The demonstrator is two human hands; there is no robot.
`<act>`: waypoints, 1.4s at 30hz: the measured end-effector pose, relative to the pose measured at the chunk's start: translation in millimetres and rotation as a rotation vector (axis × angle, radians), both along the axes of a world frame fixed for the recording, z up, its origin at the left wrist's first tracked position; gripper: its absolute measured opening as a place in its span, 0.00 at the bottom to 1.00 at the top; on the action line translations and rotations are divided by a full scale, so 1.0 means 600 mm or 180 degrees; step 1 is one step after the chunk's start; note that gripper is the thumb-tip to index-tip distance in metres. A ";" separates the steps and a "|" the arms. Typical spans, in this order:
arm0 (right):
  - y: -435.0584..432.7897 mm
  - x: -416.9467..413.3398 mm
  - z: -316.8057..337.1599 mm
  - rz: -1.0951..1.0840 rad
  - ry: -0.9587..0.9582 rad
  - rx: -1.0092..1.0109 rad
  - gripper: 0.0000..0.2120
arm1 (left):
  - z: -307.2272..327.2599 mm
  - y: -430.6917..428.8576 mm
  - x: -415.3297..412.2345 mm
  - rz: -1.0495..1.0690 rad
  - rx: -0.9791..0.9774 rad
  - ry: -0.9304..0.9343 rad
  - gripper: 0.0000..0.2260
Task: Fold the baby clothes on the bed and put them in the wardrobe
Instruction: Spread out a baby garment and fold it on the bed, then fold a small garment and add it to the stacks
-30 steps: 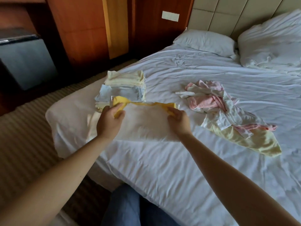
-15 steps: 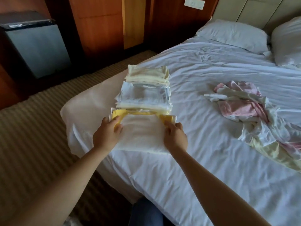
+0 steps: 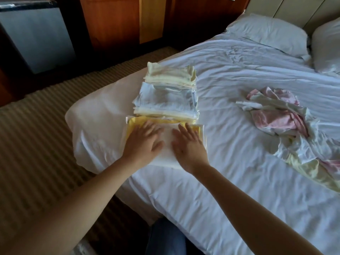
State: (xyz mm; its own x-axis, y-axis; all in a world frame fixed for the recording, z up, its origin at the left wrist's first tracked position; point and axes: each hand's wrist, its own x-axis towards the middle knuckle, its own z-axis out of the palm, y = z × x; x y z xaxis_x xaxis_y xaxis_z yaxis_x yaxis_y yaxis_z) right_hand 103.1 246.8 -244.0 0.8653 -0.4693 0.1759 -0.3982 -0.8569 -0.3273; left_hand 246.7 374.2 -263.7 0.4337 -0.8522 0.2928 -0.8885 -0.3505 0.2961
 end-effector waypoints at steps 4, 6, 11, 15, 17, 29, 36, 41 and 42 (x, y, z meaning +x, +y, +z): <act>-0.011 -0.007 -0.041 0.0114 0.0488 -0.0354 0.35 | -0.035 0.001 0.008 0.0314 0.0563 -0.0133 0.33; -0.015 -0.004 -0.046 0.0126 0.0627 -0.0331 0.35 | -0.030 -0.003 0.005 0.0323 0.0736 -0.0031 0.35; -0.018 0.005 -0.021 0.0163 0.1065 -0.0043 0.32 | 0.002 -0.014 0.011 0.0273 0.1479 0.0240 0.32; -0.002 -0.039 0.015 0.0188 0.1097 0.0169 0.30 | 0.031 0.000 -0.025 0.0193 0.1479 0.0174 0.27; 0.008 -0.083 0.025 0.0164 0.0871 0.0155 0.30 | 0.050 0.015 -0.060 0.0064 0.1258 0.0184 0.23; -0.037 -0.341 0.141 -0.0505 0.0311 -0.0004 0.28 | 0.183 -0.046 -0.300 -0.0440 0.0582 0.0195 0.24; -0.121 -0.494 0.166 -0.0943 0.0204 -0.0012 0.26 | 0.214 -0.153 -0.425 -0.0886 0.0581 0.0183 0.24; -0.198 -0.562 0.170 -0.1190 0.0159 -0.0003 0.25 | 0.216 -0.235 -0.478 -0.1055 0.0589 0.0160 0.22; -0.214 -0.571 0.169 -0.1239 0.0166 0.0004 0.25 | 0.213 -0.253 -0.486 -0.1090 0.0606 0.0142 0.22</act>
